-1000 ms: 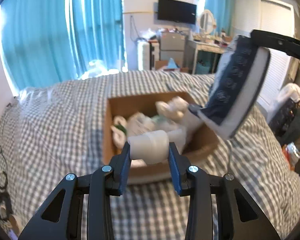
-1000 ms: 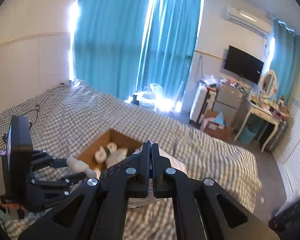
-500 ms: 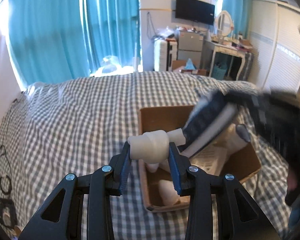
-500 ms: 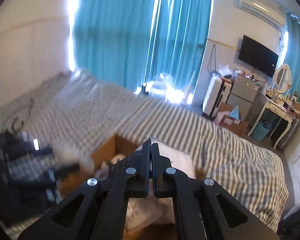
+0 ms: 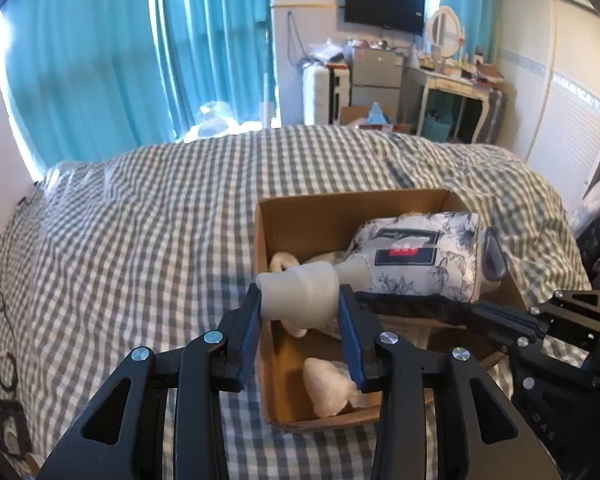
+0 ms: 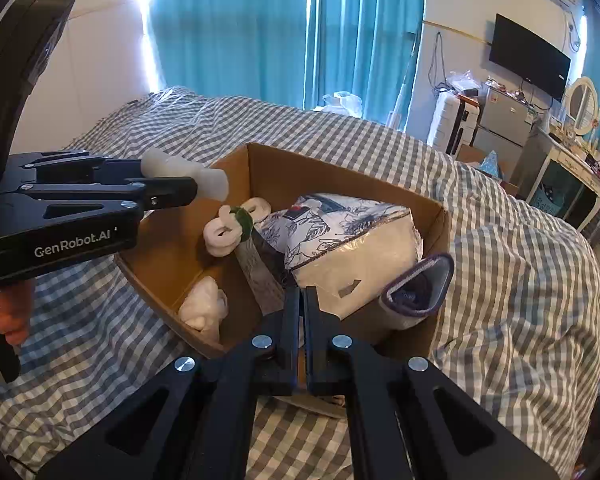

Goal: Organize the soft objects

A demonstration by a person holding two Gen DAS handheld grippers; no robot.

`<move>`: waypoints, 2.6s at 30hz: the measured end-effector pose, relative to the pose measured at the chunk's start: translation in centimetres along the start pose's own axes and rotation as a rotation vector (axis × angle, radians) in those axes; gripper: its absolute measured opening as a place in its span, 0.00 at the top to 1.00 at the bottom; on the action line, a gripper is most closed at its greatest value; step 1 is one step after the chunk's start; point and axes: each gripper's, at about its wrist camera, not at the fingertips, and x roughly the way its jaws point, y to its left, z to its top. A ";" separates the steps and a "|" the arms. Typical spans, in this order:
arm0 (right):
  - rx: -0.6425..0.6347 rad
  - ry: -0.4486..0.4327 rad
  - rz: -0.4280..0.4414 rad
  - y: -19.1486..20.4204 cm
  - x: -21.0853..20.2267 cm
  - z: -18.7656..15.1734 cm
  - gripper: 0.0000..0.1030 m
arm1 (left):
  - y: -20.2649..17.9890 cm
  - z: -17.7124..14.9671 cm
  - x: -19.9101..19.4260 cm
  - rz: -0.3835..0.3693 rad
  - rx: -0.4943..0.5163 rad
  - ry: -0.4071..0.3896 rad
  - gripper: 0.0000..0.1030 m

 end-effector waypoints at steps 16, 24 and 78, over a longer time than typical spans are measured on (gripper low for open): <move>0.182 -0.259 -0.154 -2.9 -9.1 -0.1 0.42 | -0.9 0.9 -4.2 -0.021 0.013 -0.126 0.24; 0.205 -0.346 -0.246 -1.7 -16.2 0.7 0.32 | -2.2 1.4 -14.3 0.016 0.075 -0.322 0.17; 0.322 -0.345 -0.272 4.8 -20.9 -7.3 0.00 | 0.5 -10.5 -19.1 -0.009 -0.040 -0.394 0.00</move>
